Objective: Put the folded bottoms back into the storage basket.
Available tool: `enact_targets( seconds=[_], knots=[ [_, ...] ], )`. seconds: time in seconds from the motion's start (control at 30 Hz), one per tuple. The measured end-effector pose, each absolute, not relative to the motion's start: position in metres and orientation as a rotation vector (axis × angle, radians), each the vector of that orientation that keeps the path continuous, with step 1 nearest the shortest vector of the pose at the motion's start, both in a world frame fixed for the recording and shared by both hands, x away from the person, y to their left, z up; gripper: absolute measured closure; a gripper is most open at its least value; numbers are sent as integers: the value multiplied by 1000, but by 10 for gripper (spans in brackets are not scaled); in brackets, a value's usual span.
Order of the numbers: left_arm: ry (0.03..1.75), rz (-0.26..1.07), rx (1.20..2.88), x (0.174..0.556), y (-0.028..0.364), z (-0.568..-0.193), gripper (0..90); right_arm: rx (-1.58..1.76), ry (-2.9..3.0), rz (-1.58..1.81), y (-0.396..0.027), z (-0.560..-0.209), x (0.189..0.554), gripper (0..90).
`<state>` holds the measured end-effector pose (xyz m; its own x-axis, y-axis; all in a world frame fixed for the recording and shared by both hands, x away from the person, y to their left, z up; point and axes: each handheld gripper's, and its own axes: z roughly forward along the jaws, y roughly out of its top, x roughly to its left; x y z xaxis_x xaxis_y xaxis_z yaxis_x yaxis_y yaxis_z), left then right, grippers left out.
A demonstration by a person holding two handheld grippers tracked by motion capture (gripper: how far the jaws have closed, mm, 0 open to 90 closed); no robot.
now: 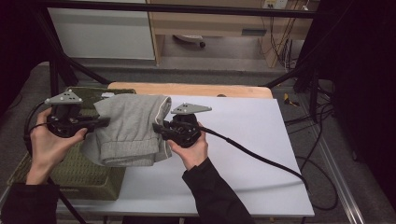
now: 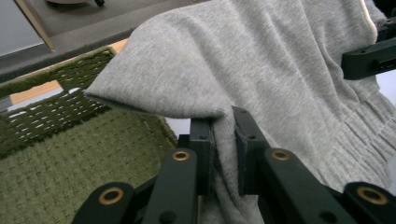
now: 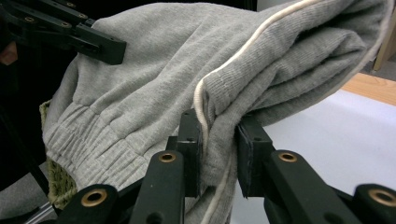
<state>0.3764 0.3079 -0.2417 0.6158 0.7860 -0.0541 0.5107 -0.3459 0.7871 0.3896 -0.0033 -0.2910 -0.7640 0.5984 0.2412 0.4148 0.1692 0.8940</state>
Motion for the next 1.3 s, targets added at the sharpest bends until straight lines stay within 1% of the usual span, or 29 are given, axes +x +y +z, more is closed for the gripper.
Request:
enact_targets(
  seconds=[0.73, 1.3],
  knots=[
    [1056, 464, 2012, 377, 340, -236, 802, 974, 2280, 1660, 30, -285, 395, 746],
    [1101, 502, 2000, 375, 372, -232, 802, 931, 2297, 1663, 66, -281, 397, 746]
  ],
)
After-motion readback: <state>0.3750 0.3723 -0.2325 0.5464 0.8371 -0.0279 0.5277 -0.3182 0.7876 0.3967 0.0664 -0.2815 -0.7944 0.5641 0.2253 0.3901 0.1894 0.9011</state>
